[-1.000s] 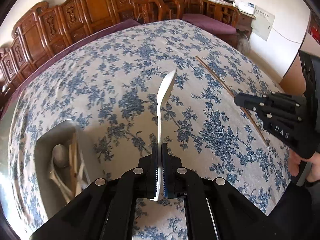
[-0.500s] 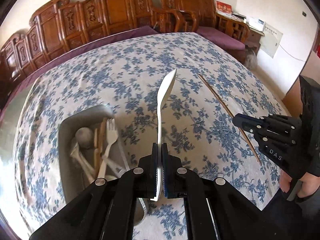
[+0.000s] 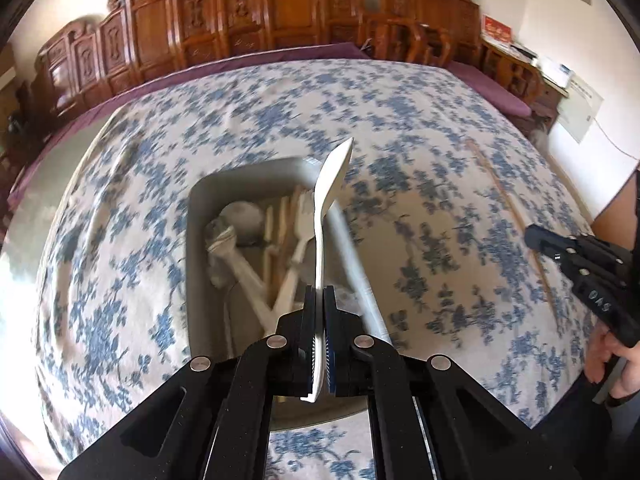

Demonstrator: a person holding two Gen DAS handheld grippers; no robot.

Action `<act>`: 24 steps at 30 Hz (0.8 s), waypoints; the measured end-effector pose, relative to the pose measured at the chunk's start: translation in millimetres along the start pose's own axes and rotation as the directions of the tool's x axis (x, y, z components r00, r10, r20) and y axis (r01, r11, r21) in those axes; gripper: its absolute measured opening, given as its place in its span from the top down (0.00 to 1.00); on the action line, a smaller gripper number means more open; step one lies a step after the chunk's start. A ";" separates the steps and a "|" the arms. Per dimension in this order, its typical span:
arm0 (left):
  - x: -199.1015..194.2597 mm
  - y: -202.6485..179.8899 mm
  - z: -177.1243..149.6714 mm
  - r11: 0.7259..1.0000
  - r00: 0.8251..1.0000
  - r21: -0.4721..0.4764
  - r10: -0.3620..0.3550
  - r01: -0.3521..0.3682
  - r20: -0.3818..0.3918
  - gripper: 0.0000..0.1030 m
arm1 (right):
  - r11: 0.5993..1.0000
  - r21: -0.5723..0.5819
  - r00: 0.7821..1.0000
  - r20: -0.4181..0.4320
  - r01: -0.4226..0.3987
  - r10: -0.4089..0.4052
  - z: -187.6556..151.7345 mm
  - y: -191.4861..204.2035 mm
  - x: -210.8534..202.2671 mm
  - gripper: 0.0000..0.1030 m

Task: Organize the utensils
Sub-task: 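Carry the white spoon into the grey tray and open the left gripper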

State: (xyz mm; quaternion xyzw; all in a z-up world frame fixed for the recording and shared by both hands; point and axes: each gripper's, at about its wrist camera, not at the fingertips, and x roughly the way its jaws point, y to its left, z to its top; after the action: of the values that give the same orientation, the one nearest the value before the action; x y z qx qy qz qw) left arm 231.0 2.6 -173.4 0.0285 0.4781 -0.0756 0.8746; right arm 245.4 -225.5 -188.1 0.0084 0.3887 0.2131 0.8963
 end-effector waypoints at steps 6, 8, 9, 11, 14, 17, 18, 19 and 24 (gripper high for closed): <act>17.8 20.6 -5.5 0.998 0.999 -0.059 0.036 -0.038 -0.035 0.97 | 1.000 0.005 1.000 -0.005 0.003 -0.003 -0.5 -2.7 2.5 0.94; 23.8 26.5 -4.8 0.996 0.998 -0.077 0.051 -0.054 -0.046 0.97 | 1.000 0.002 1.000 -0.006 0.003 -0.003 -0.7 -2.2 3.0 0.94; 27.0 29.7 -3.9 0.994 0.997 -0.087 0.056 -0.061 -0.050 0.97 | 1.000 0.001 1.000 -0.008 0.004 -0.004 -0.9 -2.2 3.4 0.94; 32.6 34.0 -2.4 0.993 0.997 -0.103 0.055 -0.061 -0.062 0.97 | 1.000 0.002 1.000 -0.009 0.004 -0.004 -1.2 -3.2 4.2 0.94; 37.8 34.7 0.5 0.992 0.996 -0.111 0.048 -0.055 -0.072 0.97 | 1.000 0.004 1.000 -0.010 0.004 -0.004 -0.8 -4.0 4.9 0.94; 37.8 29.9 2.2 0.993 0.996 -0.102 0.047 -0.054 -0.070 0.97 | 1.000 0.005 1.000 -0.010 0.003 -0.003 -0.6 -4.3 5.3 0.94; 37.9 28.2 3.2 0.993 0.996 -0.100 0.052 -0.059 -0.071 0.97 | 1.000 0.004 1.000 -0.010 0.004 -0.004 -0.7 -4.2 5.2 0.94; 38.3 27.2 4.1 0.993 0.996 -0.099 0.053 -0.060 -0.070 0.97 | 1.000 0.003 1.000 -0.011 0.005 -0.004 -0.6 -4.2 5.3 0.94; 35.8 25.2 4.2 0.993 0.996 -0.097 0.056 -0.063 -0.072 0.94 | 1.000 -0.001 1.000 -0.011 0.003 -0.003 0.2 -1.8 5.0 0.94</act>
State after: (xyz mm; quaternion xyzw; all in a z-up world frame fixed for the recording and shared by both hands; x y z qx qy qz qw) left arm 257.6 23.2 -201.8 0.0020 0.5101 -0.0250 0.8597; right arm 249.3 -225.3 -191.7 0.0064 0.3934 0.2120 0.8946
